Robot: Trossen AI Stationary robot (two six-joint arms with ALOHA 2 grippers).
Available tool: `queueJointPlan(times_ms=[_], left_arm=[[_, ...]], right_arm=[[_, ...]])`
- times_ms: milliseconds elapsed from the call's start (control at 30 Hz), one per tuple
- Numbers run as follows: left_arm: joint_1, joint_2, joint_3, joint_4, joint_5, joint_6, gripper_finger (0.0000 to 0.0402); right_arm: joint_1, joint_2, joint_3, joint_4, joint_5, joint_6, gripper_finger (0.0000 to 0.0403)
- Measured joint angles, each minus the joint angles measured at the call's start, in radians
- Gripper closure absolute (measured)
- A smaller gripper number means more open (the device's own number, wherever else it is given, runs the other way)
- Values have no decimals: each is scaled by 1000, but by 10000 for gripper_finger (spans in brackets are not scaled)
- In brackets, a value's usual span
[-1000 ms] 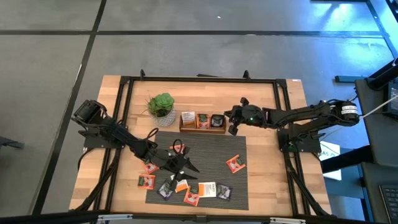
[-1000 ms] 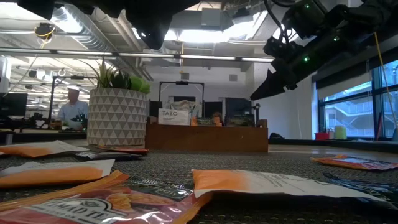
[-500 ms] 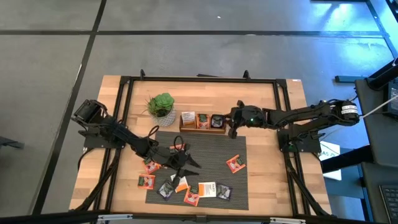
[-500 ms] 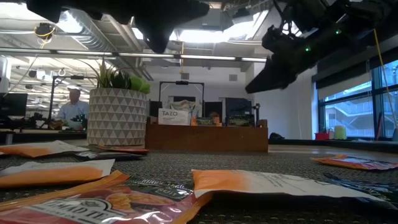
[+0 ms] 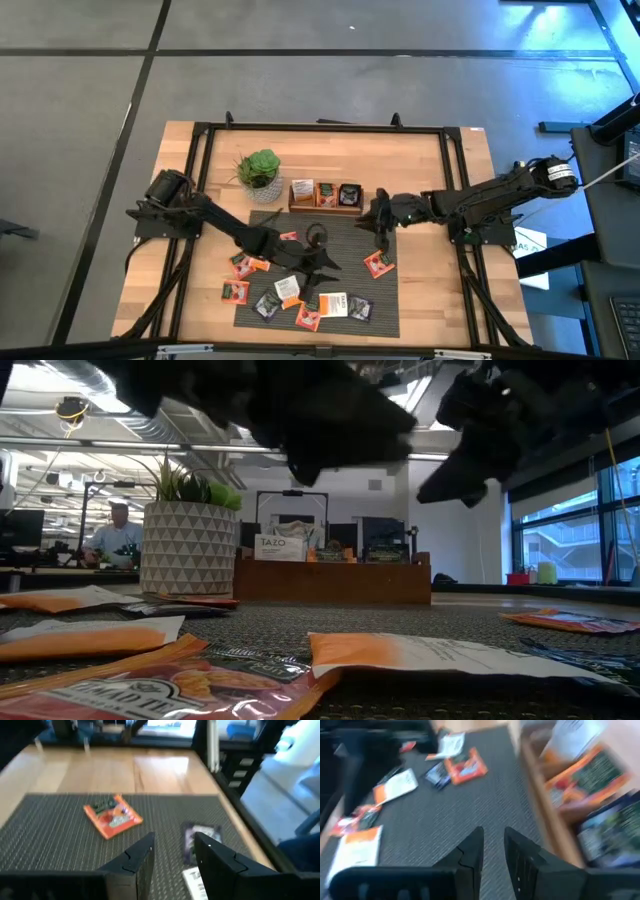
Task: Pick & Place Tea
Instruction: Put the orange tea bag into the middle section of the wooden organizer
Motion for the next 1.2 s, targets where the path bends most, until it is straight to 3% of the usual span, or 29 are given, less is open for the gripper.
queueJointPlan(times_ms=[300,567,900,1200], left_arm=[[31,169,236,-132,34,53,265],[79,306,374,-155,9,53,265],[125,395,411,-149,4,-3,265],[143,455,412,-108,14,-56,265]], right_arm=[[192,0,0,-194,-1,408,323],[334,0,0,-387,69,744,323],[359,0,0,-423,99,809,320],[359,0,0,-430,99,780,274]])
